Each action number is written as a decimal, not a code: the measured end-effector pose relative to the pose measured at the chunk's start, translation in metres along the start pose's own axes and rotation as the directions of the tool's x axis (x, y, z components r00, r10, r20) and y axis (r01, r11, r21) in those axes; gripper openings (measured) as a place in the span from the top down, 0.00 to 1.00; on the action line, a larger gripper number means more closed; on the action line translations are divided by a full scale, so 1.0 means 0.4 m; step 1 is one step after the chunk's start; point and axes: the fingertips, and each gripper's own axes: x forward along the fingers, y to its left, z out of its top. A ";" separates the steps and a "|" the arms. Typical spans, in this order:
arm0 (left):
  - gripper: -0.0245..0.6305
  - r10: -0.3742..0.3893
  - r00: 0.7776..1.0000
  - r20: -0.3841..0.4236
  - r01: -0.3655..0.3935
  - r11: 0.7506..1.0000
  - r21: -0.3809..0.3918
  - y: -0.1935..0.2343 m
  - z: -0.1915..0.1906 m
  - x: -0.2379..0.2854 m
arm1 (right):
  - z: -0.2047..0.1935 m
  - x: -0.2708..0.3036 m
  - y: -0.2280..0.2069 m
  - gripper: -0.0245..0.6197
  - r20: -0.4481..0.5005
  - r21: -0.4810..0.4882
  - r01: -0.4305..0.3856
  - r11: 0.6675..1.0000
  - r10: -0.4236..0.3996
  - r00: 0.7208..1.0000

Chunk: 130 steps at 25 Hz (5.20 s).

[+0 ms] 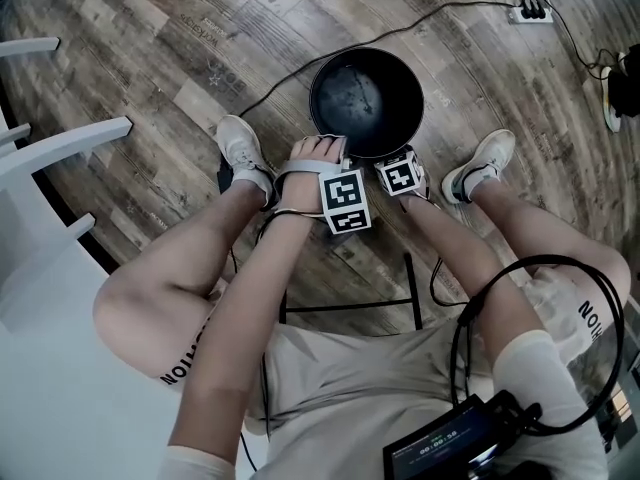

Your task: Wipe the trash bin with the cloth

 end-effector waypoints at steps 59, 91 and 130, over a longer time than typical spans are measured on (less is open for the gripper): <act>0.68 0.011 1.000 0.015 -0.009 0.991 -0.132 0.009 0.039 0.000 | 0.102 -0.460 0.053 0.80 0.157 0.010 -0.083 0.997 0.080 0.984; 0.67 0.023 0.996 -0.082 -0.027 0.998 -0.058 0.016 -0.028 0.020 | 0.142 -0.474 0.082 0.80 0.226 -0.009 -0.083 0.996 0.083 0.971; 0.68 0.021 0.999 -0.036 -0.021 1.000 -0.004 0.028 -0.010 0.003 | 0.080 -0.161 0.014 0.80 0.087 -0.094 -0.042 0.995 0.050 0.995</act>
